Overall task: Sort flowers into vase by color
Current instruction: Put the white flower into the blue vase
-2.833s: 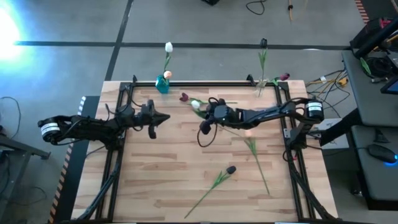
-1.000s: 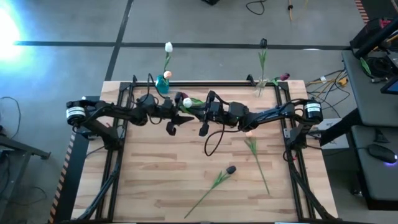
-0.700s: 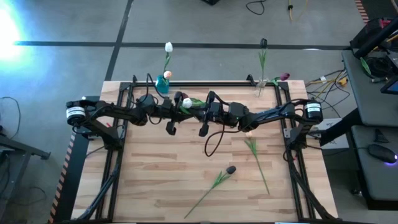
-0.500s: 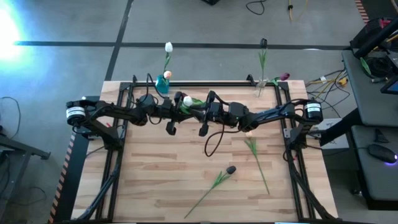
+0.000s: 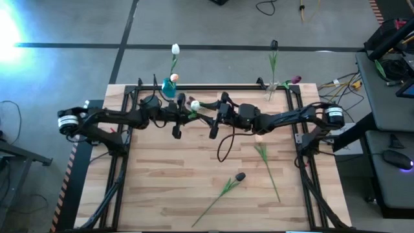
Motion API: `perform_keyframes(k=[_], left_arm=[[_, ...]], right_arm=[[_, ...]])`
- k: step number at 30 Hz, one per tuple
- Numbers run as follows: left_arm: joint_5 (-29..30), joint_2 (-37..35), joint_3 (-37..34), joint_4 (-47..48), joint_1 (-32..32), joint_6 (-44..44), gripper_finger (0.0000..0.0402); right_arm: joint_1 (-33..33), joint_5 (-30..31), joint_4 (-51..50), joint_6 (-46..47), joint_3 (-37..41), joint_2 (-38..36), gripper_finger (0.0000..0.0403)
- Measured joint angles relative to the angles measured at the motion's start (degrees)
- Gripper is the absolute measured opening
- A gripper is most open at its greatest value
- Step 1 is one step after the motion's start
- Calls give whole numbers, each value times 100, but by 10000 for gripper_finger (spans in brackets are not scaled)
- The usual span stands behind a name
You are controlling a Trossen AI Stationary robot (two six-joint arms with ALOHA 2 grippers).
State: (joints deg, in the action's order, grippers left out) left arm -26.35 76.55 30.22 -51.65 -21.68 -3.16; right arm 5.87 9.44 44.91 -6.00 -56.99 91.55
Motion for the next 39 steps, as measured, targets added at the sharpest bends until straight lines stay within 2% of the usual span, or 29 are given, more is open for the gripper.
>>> perform_keyframes(k=[4, 9, 18, 20, 23, 27, 39], left_arm=[[158, -722, 15, 897, -245, -288, 1], [201, -1577, 384, 2385, -718, -557, 1], [199, -2338, 1986, 5760, -1782, -1519, 0], [203, -2433, 2147, 5961, -2070, -1628, 0], [560, -2589, 2229, 5974, -2491, -1567, 0], [745, -2783, 2225, 6130, -2911, -1425, 0], [932, -2976, 2257, 6089, -3231, -1026, 0]], right_arm=[[0, 96, -755, -2, 0, -322, 177], [-9, 307, -1297, -2, 0, -459, 144], [-11, 416, -1353, -133, 4, -179, 52], [-11, 416, -1347, -140, 4, -168, 36], [-11, 416, -1358, -149, 4, -162, 19], [-13, 415, -1445, -153, 4, -162, 11], [-11, 414, -1459, -159, 4, -160, 11]])
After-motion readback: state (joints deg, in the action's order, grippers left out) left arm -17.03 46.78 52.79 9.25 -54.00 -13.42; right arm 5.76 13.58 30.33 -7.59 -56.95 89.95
